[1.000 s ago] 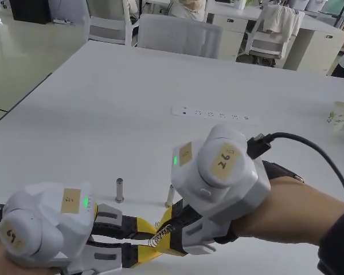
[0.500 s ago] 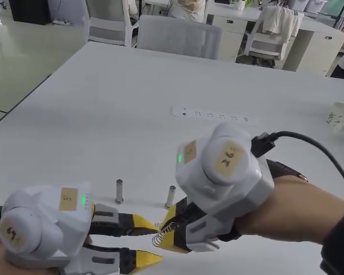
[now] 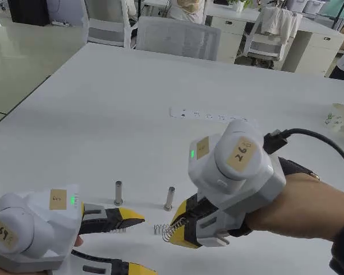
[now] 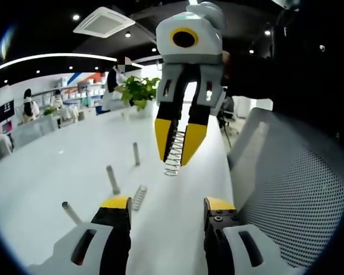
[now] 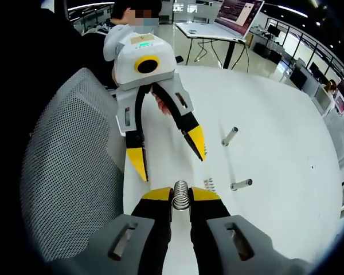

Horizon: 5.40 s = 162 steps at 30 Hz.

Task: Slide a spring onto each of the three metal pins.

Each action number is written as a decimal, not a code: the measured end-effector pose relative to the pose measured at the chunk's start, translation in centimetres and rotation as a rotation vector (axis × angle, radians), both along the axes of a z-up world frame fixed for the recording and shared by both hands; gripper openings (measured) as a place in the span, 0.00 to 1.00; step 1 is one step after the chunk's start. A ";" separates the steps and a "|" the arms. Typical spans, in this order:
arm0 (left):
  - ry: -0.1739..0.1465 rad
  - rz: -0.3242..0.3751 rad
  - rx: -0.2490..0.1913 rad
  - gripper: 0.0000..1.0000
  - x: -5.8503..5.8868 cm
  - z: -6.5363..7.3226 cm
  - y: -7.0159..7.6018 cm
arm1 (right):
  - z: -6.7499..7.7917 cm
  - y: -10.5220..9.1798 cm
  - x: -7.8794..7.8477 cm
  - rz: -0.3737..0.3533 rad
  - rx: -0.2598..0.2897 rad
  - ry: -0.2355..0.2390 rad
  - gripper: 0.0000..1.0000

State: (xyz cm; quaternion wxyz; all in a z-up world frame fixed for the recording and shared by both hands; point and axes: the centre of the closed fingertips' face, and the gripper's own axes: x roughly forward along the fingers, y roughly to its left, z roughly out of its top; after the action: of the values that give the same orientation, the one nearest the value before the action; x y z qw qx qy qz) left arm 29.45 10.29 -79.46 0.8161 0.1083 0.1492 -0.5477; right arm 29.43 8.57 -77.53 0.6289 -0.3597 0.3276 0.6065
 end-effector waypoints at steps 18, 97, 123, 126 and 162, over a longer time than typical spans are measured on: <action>0.052 0.103 -0.037 0.73 0.1 -0.3 2.0 | 0.5 -2.0 1.7 -0.053 -0.016 -0.011 0.08; 0.001 0.251 0.039 0.83 1.6 -1.1 6.7 | -2.0 -10.1 12.4 -0.174 -0.270 -0.042 0.08; 0.007 0.255 0.032 0.81 1.8 -1.3 6.8 | -4.9 -9.9 12.9 -0.174 -0.309 0.009 0.09; 0.007 0.256 0.032 0.81 1.8 -1.3 6.9 | -5.4 -9.8 12.8 -0.174 -0.318 0.013 0.09; 0.013 0.251 0.025 0.79 1.7 -1.4 6.8 | -8.4 -9.6 12.4 -0.199 -0.323 0.030 0.19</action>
State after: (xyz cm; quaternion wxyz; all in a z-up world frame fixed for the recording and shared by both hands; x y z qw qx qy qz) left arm 31.14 17.04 -80.84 0.8759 0.0954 0.1737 -0.4400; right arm 41.80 -1.00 -85.96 0.6149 -0.4125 0.4639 0.4862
